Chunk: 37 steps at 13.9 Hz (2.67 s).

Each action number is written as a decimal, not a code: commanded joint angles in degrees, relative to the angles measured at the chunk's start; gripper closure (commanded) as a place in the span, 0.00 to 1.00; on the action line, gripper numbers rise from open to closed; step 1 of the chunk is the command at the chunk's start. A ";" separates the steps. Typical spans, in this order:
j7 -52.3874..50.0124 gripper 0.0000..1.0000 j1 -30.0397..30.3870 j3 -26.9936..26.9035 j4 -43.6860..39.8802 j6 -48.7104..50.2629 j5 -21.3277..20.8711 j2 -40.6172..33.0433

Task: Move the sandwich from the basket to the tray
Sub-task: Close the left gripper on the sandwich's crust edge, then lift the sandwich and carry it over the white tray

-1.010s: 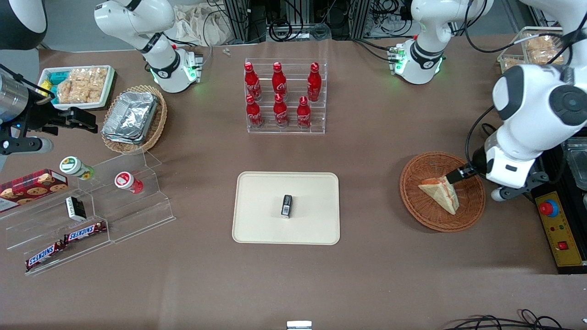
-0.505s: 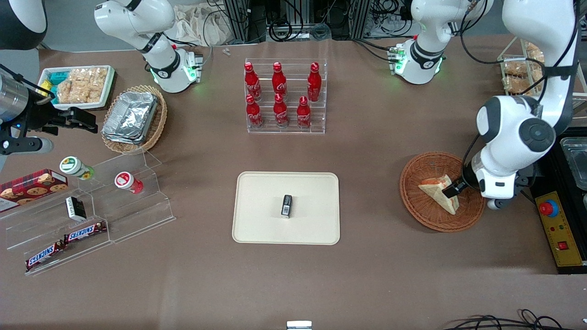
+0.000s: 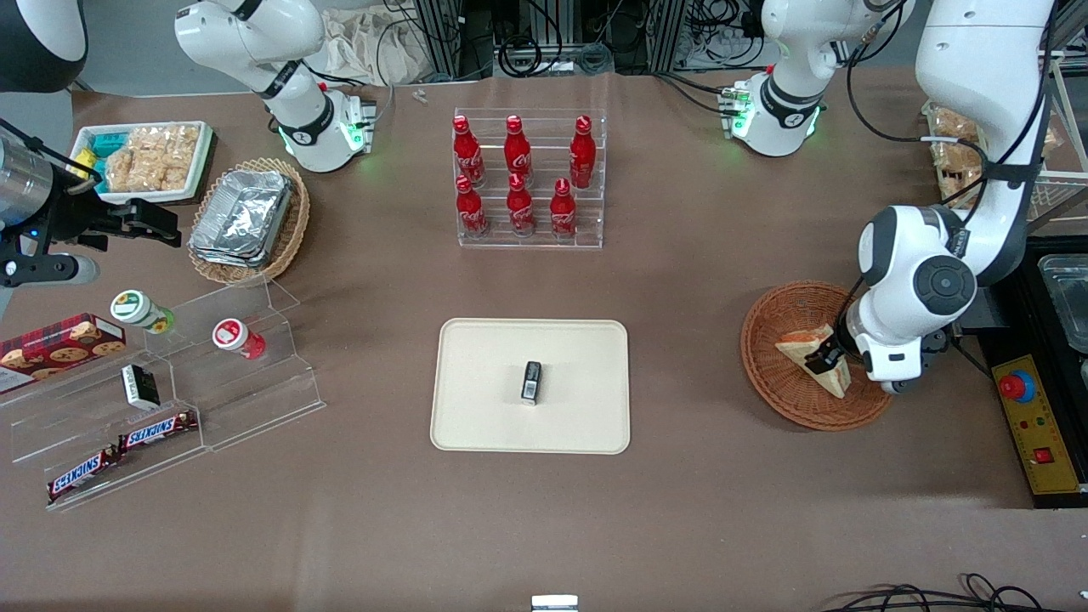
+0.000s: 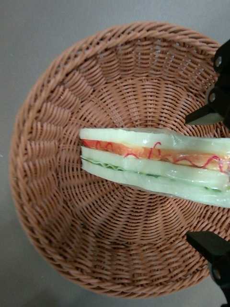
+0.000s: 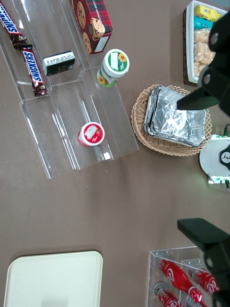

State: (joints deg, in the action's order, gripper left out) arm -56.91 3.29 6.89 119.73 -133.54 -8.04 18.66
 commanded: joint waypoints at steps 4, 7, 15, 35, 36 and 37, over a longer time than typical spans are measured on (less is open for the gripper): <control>-4.08 0.68 -1.00 0.23 1.56 -2.25 -2.33 1.56; -3.99 1.00 -1.18 0.32 0.77 -2.17 -3.21 1.12; -2.77 1.00 -1.44 3.21 -7.82 13.71 -3.21 -6.61; 14.73 1.00 -12.68 26.42 -35.52 9.28 -12.07 24.21; 14.46 1.00 -13.04 26.42 -36.75 8.65 -13.39 26.32; 14.29 1.00 -13.65 26.33 -37.89 8.56 -14.89 28.08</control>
State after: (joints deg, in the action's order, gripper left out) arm -42.47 -9.34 33.19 87.04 -125.35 -19.89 42.47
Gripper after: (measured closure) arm 0.802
